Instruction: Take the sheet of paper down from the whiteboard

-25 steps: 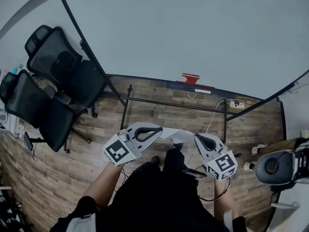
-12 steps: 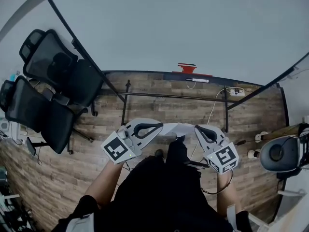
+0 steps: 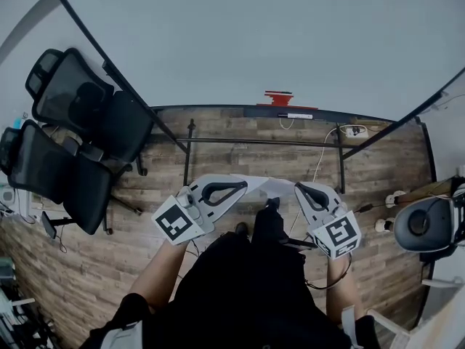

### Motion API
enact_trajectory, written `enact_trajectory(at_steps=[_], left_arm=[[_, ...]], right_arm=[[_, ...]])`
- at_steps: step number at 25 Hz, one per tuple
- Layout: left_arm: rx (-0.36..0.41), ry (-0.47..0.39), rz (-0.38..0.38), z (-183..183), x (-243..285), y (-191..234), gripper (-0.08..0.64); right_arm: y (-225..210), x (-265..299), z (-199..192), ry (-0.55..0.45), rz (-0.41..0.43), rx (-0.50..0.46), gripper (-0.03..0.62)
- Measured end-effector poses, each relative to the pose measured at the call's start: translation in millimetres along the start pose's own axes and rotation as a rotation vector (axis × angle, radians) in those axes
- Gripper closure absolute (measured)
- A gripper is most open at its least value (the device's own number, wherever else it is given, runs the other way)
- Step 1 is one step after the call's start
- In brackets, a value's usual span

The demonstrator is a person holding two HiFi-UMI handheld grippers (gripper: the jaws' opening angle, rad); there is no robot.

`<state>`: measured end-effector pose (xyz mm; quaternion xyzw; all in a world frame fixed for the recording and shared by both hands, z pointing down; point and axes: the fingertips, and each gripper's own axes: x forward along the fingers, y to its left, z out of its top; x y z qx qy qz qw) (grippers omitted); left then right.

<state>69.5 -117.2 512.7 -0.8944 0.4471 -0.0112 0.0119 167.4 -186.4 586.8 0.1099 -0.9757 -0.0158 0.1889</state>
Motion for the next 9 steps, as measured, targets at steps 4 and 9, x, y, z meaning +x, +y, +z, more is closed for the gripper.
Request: enact_trajectory(at_steps=[4,9], left_arm=[[-0.012,-0.005,0.016,-0.4,-1.1,4.4,0.548],[-0.026,-0.006,0.027,-3.6,0.6,6.4,0.548]], right_arm=[[-5.7,-1.7,-3.3,0.011,-0.023,-0.015,0.575],[-10.8,-1.3,-3.2,0.02,-0.031,-0.029,0.575]])
